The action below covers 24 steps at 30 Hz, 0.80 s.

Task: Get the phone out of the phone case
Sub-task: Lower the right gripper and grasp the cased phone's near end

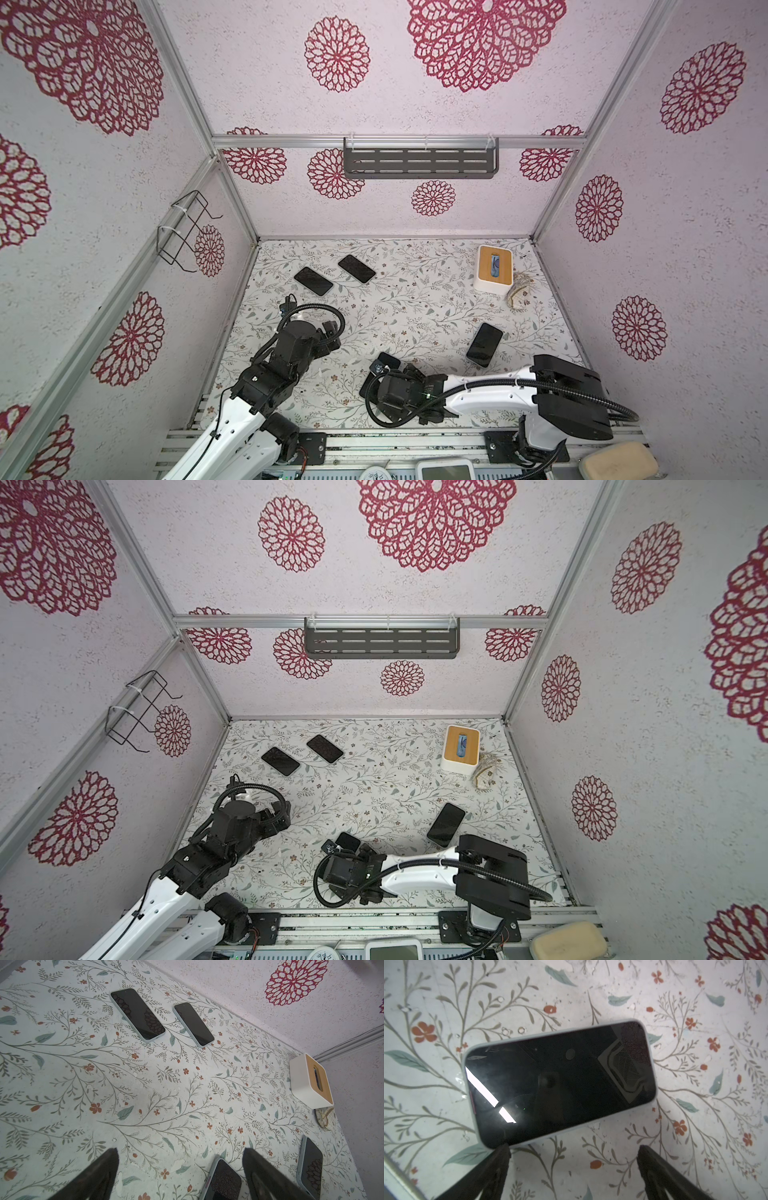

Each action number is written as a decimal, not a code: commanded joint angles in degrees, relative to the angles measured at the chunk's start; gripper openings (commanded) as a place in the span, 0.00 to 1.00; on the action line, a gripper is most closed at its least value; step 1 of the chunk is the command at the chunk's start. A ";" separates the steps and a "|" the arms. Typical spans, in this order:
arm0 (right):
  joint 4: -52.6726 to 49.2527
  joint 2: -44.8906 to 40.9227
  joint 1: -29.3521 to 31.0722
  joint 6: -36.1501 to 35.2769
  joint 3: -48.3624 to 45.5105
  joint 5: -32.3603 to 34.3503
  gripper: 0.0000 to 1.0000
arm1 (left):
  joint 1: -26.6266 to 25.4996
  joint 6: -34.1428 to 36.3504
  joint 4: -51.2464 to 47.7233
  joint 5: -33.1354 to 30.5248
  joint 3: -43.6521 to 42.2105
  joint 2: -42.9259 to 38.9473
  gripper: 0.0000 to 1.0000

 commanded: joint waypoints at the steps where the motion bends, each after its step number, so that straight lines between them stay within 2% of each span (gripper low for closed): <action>1: 1.50 2.08 0.17 -3.62 2.56 1.59 0.99 | -0.57 0.25 -0.54 -1.17 -0.60 -1.63 0.97; 9: -1.85 9.91 -1.62 -10.86 10.25 5.25 0.99 | -0.58 0.43 -3.34 -3.36 -1.13 -4.76 0.97; 14: -2.12 12.24 -3.69 -16.02 13.10 5.12 0.99 | -0.53 0.52 -3.81 -3.94 -1.66 -5.94 0.97; 22: -1.46 13.95 -10.19 -24.26 15.62 -3.30 0.99 | -0.57 0.57 -3.24 -4.30 -2.10 -5.06 0.97; 24: -1.20 13.91 -13.44 -25.81 15.83 -6.10 0.99 | -0.52 0.43 -3.21 -4.32 -2.19 -4.75 0.97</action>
